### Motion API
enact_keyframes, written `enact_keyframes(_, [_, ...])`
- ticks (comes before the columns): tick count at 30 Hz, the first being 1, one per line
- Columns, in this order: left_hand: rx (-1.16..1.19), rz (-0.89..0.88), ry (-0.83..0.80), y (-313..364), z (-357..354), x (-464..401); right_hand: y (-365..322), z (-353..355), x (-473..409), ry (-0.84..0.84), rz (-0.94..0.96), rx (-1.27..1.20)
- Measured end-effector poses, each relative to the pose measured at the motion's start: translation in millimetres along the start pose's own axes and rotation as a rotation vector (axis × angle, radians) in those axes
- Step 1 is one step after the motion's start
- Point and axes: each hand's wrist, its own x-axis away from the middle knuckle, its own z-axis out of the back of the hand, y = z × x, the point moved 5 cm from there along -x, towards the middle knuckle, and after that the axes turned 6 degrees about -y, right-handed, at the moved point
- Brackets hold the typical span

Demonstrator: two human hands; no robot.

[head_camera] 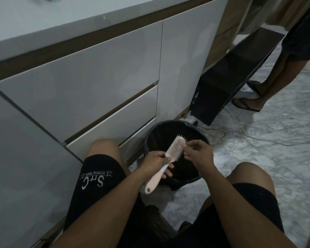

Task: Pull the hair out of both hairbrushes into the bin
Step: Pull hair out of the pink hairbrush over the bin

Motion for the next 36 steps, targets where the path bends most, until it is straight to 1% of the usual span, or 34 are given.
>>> enact_keyframes(6, [-0.019, -0.02, 0.049, 0.9, 2.5, -1.3, 3.0, 6.2, -1.6, 0.042, -0.019, -0.031])
enact_keyframes(10, [-0.016, -0.02, 0.065, 1.1, 2.4, -1.7, 2.7, -0.8, 1.1, -0.028, -0.054, -0.029])
enact_keyframes(12, [-0.022, -0.022, 0.067, 1.1, 1.9, -1.5, 3.2, -5.4, 2.6, -0.049, -0.061, 0.016])
enact_keyframes(17, [-0.01, -0.033, 0.095, 3.7, 4.0, -0.4, 4.9, 0.7, -0.8, 0.024, -0.034, 0.021])
enact_keyframes(19, [-0.003, -0.034, 0.103, 5.2, 4.8, -0.3, 4.3, 4.4, -3.6, 0.046, -0.027, 0.07])
enact_keyframes(21, [-0.005, -0.037, 0.096, 7.3, 4.4, 0.6, -1.5, 4.9, -4.6, 0.038, -0.013, 0.098])
enact_keyframes(23, [-0.015, -0.05, 0.074, 10.5, 2.5, 3.1, -10.7, 2.6, -4.0, -0.001, -0.015, 0.05])
enact_keyframes(25, [-0.032, -0.074, 0.043, 15.6, -0.7, 6.7, -20.3, -0.9, -3.1, -0.063, -0.03, -0.002])
enact_keyframes(28, [-0.04, -0.107, 0.007, 25.9, -4.1, 12.1, -35.8, -7.8, -1.6, -0.161, -0.016, 0.012])
enact_keyframes(31, [-0.047, -0.141, 0.014, 39.0, -3.8, 17.0, -51.7, -9.3, -1.6, -0.148, 0.031, 0.003])
enact_keyframes(34, [-0.038, -0.162, 0.037, 52.6, 0.3, 22.7, -68.6, -9.5, -2.2, -0.115, 0.075, -0.061])
enact_keyframes(36, [-0.095, -0.145, 0.068, 59.8, 6.4, 26.7, -79.5, -8.5, -4.9, -0.086, 0.089, -0.089])
